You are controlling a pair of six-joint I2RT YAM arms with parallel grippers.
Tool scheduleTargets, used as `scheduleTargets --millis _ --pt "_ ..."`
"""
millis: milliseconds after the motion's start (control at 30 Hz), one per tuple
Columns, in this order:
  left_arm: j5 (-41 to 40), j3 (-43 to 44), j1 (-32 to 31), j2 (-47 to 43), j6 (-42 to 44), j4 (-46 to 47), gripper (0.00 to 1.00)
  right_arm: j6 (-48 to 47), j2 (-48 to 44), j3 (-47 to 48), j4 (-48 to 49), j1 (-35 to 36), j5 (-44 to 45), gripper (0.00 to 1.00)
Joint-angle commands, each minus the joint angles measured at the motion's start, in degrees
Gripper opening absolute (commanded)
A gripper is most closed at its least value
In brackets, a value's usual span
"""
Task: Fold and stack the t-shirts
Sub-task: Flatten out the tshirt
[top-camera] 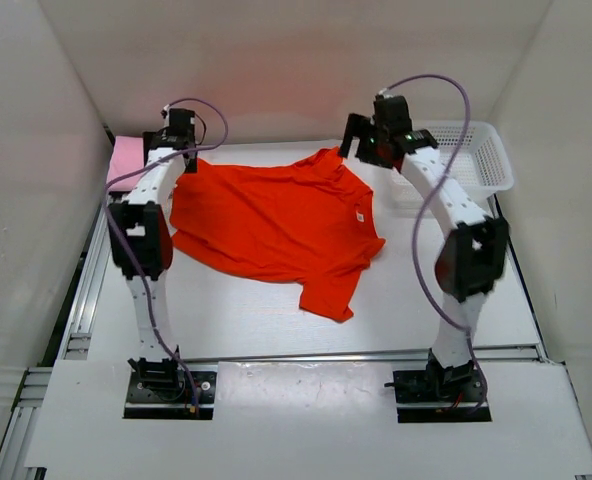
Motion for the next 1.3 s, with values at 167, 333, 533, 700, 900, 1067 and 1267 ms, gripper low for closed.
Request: scheduleTargets --millis 167,333,533,700,900,1067,1267 --pt "9.9 -28.4 1.3 -31.4 -0.2 -11.0 0.52 -9.2 -29.9 -38.2 -5.7 5.5 -6.6 0.94" --pt "18.5 -35.1 6.3 -25.6 -0.2 -11.0 0.46 -5.8 -36.8 -53.6 -2.3 7.9 -11.1 0.65" --pt "26.1 -28.6 9.7 -15.8 -0.2 -11.0 0.53 -7.5 -37.5 -62.7 -0.6 11.6 -12.6 0.54" --pt "26.7 -27.5 9.7 -11.2 -0.2 -8.9 0.68 -5.5 -36.8 -70.2 2.9 12.8 -13.1 0.52" --pt "31.6 -27.5 10.4 -11.1 -0.2 -8.4 0.71 -4.1 -33.4 -71.6 6.9 14.7 -15.7 0.52" --pt "31.6 -29.3 10.9 -12.5 -0.2 -8.4 0.71 -4.8 -30.2 -70.0 5.1 17.2 -16.5 0.5" --pt "33.3 -31.3 12.0 -18.4 -0.2 -8.4 0.62 -5.9 -30.2 -70.0 3.1 17.2 -14.4 0.5"
